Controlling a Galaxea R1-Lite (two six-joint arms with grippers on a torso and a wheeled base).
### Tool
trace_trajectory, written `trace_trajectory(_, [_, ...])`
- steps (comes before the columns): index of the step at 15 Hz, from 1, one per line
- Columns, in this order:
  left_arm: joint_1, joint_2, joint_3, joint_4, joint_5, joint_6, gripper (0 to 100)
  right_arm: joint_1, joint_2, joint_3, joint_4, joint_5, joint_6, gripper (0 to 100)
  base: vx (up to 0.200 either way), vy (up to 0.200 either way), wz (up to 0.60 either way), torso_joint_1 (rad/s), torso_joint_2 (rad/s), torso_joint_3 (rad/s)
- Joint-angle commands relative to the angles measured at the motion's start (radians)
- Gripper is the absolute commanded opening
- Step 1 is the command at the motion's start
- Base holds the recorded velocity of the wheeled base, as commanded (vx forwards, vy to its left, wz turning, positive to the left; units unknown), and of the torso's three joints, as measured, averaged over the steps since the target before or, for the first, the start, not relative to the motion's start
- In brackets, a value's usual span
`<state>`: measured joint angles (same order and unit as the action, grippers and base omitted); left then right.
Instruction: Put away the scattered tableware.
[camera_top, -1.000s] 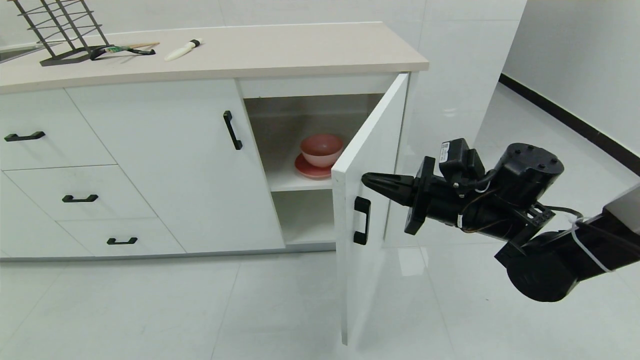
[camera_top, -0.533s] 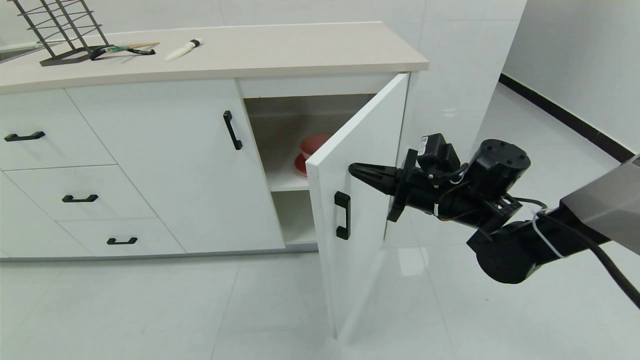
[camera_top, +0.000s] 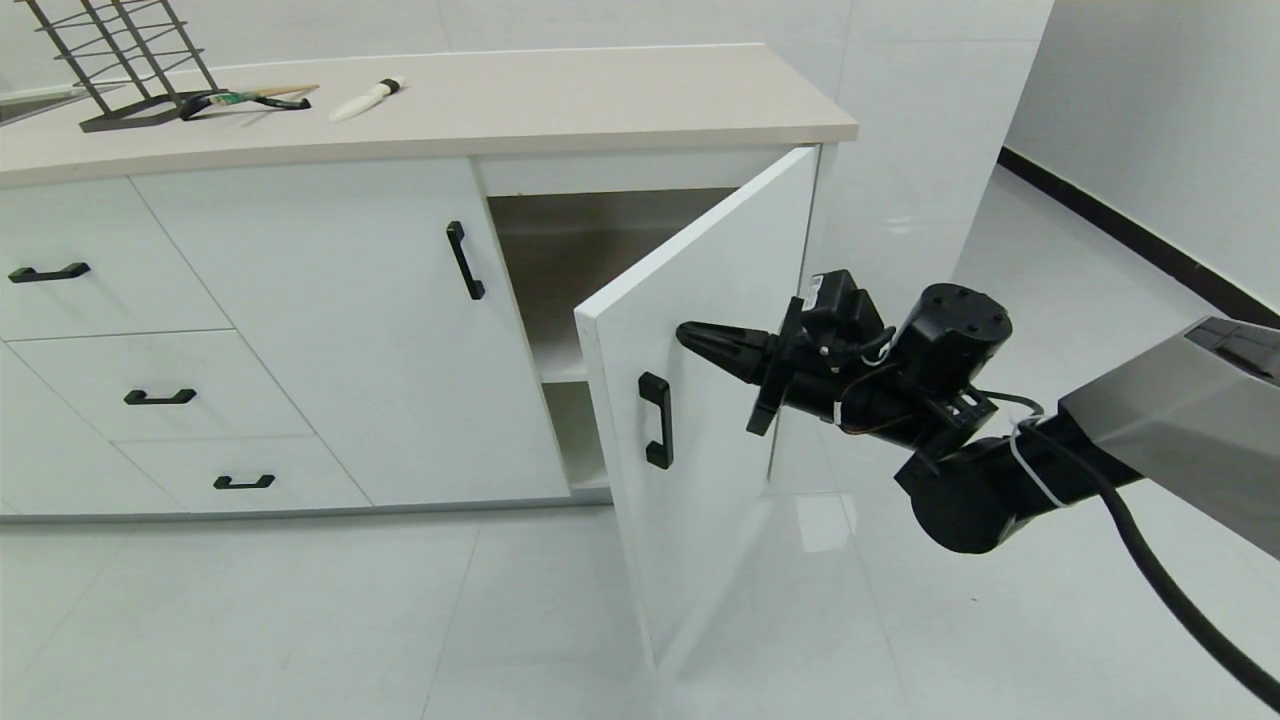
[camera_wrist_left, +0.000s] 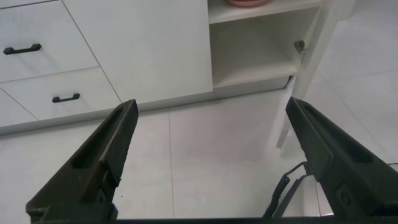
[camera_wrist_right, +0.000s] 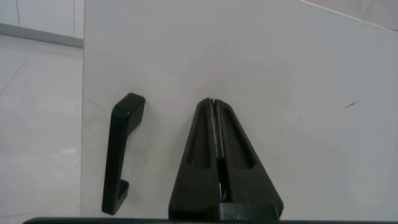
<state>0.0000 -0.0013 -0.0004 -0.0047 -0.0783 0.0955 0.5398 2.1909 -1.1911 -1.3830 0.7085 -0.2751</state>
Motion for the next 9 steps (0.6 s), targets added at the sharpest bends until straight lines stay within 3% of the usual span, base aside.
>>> trace_trajectory(1, [0.0,0.001,0.0,0.0,0.0,0.0,100,0.002,0.023,-0.016,-0.001,0.0,-0.001,0,0.0,0.0,0.0,0.0,0.0,0.0])
trace_trajectory(9, [0.0,0.001,0.0,0.0,0.0,0.0,100,0.008,0.165,-0.229,-0.024,-0.054,0.024,0,0.0,0.0,0.0,0.0,0.0,0.0])
